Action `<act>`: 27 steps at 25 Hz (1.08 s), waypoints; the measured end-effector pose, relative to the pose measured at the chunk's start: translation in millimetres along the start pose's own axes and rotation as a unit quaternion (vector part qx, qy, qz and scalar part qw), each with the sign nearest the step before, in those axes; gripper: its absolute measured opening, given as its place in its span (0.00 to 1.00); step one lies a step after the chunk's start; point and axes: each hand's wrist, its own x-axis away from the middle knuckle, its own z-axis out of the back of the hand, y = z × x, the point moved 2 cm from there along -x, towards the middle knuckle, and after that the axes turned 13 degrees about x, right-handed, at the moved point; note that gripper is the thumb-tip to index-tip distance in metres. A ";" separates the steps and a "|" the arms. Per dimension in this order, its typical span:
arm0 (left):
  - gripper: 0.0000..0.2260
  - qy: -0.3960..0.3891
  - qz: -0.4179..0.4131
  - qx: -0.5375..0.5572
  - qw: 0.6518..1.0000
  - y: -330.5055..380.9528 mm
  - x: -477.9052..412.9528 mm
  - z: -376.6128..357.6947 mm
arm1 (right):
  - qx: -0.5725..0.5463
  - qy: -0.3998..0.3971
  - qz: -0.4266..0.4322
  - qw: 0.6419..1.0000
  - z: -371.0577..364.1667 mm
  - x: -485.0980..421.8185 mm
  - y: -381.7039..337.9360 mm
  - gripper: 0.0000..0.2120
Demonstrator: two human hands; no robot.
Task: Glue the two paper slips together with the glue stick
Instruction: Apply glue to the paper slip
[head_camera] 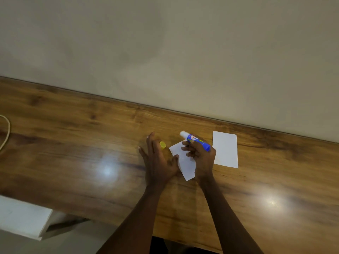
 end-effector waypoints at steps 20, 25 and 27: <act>0.27 -0.016 -0.024 -0.043 0.999 -6.4 -1.1 -4.7 | 0.315 -0.046 0.168 0.933 -6.7 -10.3 2.8 0.09; 0.24 -0.008 -0.020 -0.062 0.998 -7.2 -0.6 -5.6 | 0.321 0.012 0.134 0.937 12.5 -28.9 -0.1 0.12; 0.24 -0.008 -0.021 -0.066 0.998 -7.1 -0.9 -5.4 | 0.320 0.017 0.119 0.940 15.2 -32.6 -3.7 0.11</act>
